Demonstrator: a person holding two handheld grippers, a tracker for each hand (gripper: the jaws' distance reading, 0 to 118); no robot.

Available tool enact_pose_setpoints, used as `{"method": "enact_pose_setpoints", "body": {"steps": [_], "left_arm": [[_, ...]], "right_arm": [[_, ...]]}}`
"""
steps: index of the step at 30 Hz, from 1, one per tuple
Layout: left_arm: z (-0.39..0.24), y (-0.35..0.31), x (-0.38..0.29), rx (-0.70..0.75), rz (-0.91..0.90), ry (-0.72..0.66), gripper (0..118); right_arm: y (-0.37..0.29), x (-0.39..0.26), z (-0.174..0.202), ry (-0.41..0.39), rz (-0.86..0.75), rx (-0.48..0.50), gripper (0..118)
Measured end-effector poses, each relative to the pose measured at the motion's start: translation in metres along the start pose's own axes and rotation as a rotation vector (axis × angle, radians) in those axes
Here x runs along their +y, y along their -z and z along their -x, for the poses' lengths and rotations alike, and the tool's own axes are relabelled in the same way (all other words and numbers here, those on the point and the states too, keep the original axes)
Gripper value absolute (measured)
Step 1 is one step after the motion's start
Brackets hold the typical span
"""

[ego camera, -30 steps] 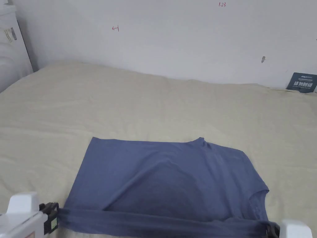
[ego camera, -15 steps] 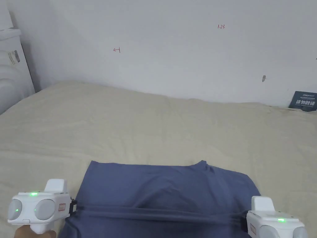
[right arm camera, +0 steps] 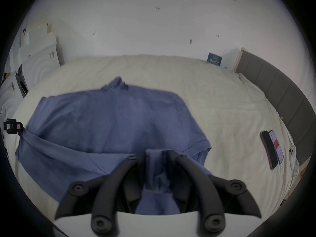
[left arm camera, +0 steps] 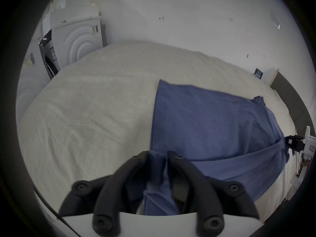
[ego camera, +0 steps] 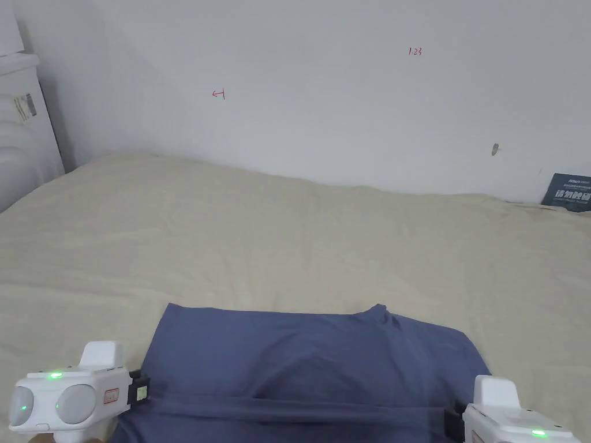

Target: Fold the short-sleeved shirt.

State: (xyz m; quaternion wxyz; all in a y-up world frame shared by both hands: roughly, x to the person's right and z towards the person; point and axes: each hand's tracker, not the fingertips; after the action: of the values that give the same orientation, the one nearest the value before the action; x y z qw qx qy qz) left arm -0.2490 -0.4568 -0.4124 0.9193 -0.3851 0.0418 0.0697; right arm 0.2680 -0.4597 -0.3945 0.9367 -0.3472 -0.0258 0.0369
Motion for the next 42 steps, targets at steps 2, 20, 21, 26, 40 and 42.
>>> {"method": "enact_pose_setpoints", "body": {"steps": [2, 20, 21, 26, 40, 42], "left_arm": [[0.002, -0.019, -0.006, -0.021, -0.045, -0.003, 59], [-0.016, -0.167, -0.126, 0.019, -0.356, -0.007, 0], [-0.017, -0.169, -0.127, 0.019, -0.35, -0.003, 0], [-0.007, -0.143, -0.111, -0.029, -0.206, -0.055, 0], [0.003, -0.031, -0.043, 0.008, 0.219, 0.023, 69], [-0.002, -0.02, -0.046, 0.02, 0.269, 0.041, 69]], "right_arm": [[-0.017, -0.001, -0.003, 0.022, -0.054, 0.028, 36], [-0.141, -0.089, 0.011, 0.056, -0.32, -0.008, 0], [-0.145, -0.091, 0.015, 0.035, -0.32, -0.006, 0], [-0.148, -0.097, 0.022, 0.013, -0.293, 0.0, 0], [-0.138, -0.097, 0.022, 0.006, -0.261, -0.001, 0], [-0.139, -0.098, 0.021, 0.009, -0.258, -0.006, 0]]}}
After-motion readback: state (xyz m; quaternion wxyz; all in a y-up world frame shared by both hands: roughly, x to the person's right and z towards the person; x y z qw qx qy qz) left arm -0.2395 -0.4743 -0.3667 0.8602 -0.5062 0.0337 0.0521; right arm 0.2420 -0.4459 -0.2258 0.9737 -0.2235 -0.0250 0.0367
